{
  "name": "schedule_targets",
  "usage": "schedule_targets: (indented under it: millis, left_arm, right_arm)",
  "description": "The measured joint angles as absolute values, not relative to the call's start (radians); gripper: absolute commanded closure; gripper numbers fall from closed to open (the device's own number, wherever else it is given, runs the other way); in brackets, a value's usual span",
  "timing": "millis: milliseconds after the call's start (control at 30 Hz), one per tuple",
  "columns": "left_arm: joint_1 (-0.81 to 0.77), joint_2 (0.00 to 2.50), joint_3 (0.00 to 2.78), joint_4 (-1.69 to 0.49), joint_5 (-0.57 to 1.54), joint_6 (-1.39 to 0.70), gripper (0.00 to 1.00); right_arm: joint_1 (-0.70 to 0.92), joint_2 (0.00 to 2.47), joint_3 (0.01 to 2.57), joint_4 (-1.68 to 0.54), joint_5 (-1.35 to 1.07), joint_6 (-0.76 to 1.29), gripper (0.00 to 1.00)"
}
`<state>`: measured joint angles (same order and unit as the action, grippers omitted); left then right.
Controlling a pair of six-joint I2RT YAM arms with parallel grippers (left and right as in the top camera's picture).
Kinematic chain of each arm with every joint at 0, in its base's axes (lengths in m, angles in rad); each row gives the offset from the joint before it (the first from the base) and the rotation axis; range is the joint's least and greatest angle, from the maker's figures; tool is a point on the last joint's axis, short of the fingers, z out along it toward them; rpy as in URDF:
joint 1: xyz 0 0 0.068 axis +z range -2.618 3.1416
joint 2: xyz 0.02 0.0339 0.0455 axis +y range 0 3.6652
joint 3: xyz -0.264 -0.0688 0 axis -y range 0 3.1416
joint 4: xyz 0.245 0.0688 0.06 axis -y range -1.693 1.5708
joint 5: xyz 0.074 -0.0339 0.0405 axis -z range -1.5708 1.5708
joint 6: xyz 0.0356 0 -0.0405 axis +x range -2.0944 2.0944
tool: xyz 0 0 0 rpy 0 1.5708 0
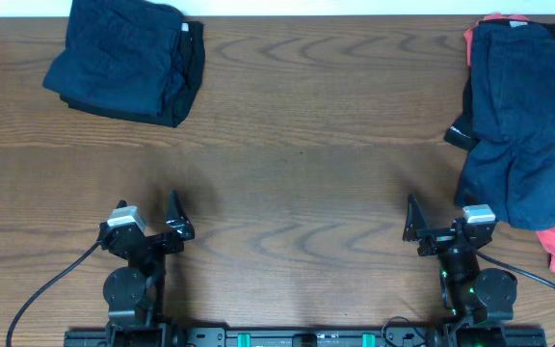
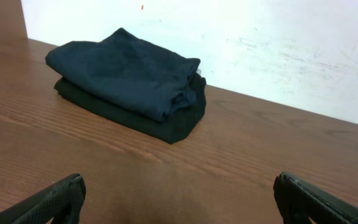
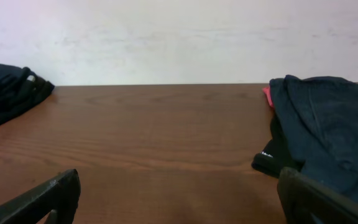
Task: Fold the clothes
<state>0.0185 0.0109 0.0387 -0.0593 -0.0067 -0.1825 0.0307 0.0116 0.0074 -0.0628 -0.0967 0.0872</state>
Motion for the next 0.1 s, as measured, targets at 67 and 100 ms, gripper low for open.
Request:
schedule_targets:
  millis: [67, 100]
  left_arm:
    - [0.019, 0.011, 0.039, -0.059, -0.007, -0.183, 0.02]
    - [0.019, 0.011, 0.039, -0.059, -0.007, -0.183, 0.02]
  right_arm:
    - [0.031, 0.012, 0.007, -0.063, -0.097, 0.087, 0.01]
    - [0.031, 0.012, 0.007, -0.063, -0.096, 0.087, 0.01]
